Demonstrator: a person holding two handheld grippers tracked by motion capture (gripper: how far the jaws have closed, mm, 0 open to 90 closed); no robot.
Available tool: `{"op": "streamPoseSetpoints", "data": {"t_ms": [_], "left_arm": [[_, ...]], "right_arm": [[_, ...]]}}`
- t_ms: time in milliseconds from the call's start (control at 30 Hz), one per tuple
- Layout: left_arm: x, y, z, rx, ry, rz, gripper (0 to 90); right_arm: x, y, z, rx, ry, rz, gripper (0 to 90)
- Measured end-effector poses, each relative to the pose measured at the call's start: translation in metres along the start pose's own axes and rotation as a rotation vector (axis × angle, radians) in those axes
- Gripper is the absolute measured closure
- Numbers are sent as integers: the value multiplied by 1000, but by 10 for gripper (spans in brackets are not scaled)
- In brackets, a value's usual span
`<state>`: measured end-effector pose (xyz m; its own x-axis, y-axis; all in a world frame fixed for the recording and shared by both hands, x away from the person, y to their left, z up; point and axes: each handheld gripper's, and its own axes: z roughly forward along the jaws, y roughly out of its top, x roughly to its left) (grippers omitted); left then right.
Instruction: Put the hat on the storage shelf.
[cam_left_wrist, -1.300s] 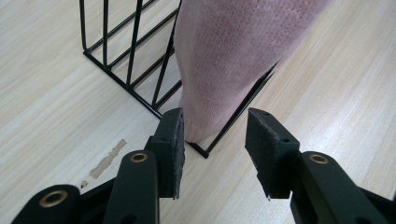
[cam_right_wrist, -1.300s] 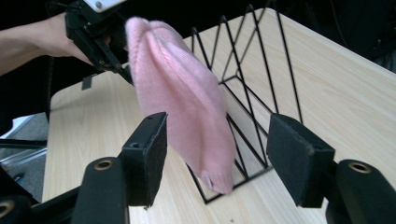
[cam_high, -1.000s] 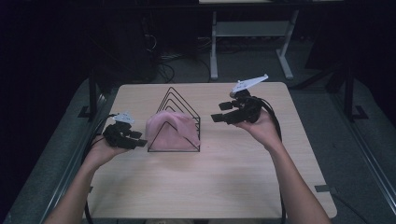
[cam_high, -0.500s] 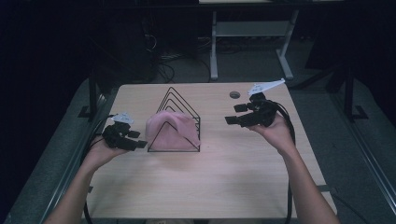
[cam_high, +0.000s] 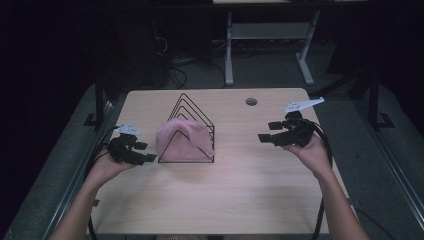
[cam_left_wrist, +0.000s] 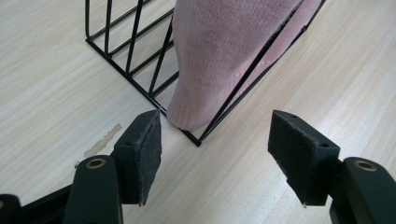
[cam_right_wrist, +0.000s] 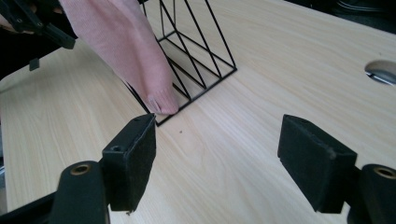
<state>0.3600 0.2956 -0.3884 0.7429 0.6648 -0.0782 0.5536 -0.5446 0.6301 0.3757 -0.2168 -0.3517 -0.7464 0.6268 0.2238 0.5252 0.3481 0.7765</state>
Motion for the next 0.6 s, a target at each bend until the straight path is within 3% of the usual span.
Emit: {"op": "streamPoseSetpoints", "data": {"t_ms": [600], "left_arm": [[-3, -19, -1, -7, 1, -24, 319]], "right_arm": [[-10, -63, -24, 0, -64, 77, 268]]}}
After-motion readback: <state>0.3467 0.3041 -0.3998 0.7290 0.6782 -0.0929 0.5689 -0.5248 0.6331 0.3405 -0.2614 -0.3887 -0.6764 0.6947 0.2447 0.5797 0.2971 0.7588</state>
